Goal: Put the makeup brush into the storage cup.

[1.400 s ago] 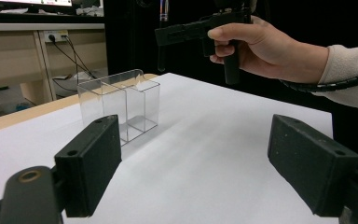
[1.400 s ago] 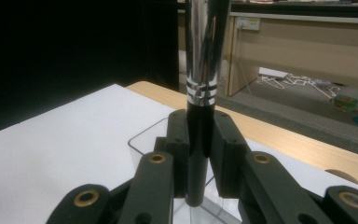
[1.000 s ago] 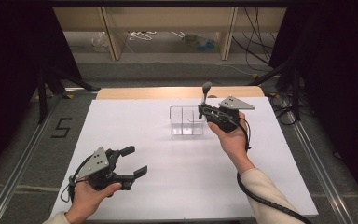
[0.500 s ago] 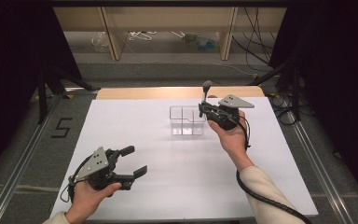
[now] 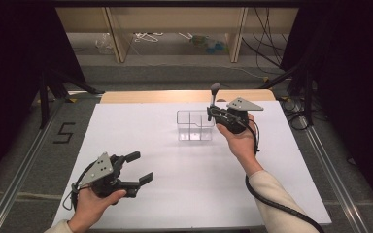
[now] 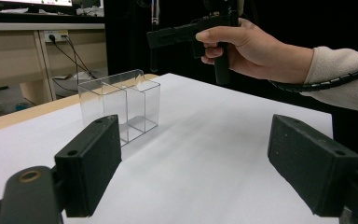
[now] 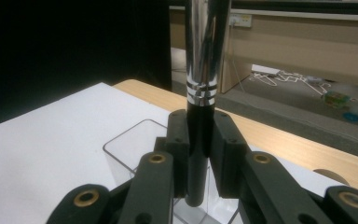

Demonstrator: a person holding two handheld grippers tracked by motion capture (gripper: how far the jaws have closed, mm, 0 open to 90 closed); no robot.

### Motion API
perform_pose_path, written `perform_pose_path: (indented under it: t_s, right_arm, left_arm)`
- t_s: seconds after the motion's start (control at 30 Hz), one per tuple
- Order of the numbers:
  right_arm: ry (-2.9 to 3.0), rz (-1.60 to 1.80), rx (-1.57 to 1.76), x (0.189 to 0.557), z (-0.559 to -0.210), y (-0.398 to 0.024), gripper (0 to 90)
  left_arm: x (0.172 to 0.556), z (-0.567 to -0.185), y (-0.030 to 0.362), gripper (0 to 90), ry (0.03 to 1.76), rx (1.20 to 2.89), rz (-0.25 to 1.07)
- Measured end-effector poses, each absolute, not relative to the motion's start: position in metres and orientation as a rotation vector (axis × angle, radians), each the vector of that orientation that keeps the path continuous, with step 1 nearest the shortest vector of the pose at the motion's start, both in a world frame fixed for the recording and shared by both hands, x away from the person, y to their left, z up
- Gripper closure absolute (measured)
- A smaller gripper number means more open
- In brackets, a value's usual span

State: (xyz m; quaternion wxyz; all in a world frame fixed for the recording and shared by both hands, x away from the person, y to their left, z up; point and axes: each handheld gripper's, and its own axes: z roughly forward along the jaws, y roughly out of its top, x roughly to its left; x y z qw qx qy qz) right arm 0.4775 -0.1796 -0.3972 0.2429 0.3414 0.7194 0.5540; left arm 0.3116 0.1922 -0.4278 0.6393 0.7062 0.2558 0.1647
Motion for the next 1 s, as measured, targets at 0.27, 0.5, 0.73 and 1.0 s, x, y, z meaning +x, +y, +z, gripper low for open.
perform_pose_path:
  t_s: [0.27,0.5,0.73,1.0]
  right_arm:
    - [1.974,1.508,0.953,0.480,-0.397,-0.180,79.2]
    - [1.972,1.508,0.953,0.482,-0.397,-0.180,79.2]
    - [1.974,1.501,0.958,0.485,-0.399,-0.179,79.2]
    - [1.969,1.496,0.939,0.489,-0.401,-0.179,79.2]
  left_arm:
    - [0.311,-0.428,0.192,17.1,0.590,1.612,0.372]
    - [0.311,-0.428,0.192,17.1,0.590,1.612,0.375]
    - [0.312,-0.428,0.192,17.1,0.590,1.612,0.373]
    - [0.312,-0.429,0.192,17.1,0.590,1.613,0.373]
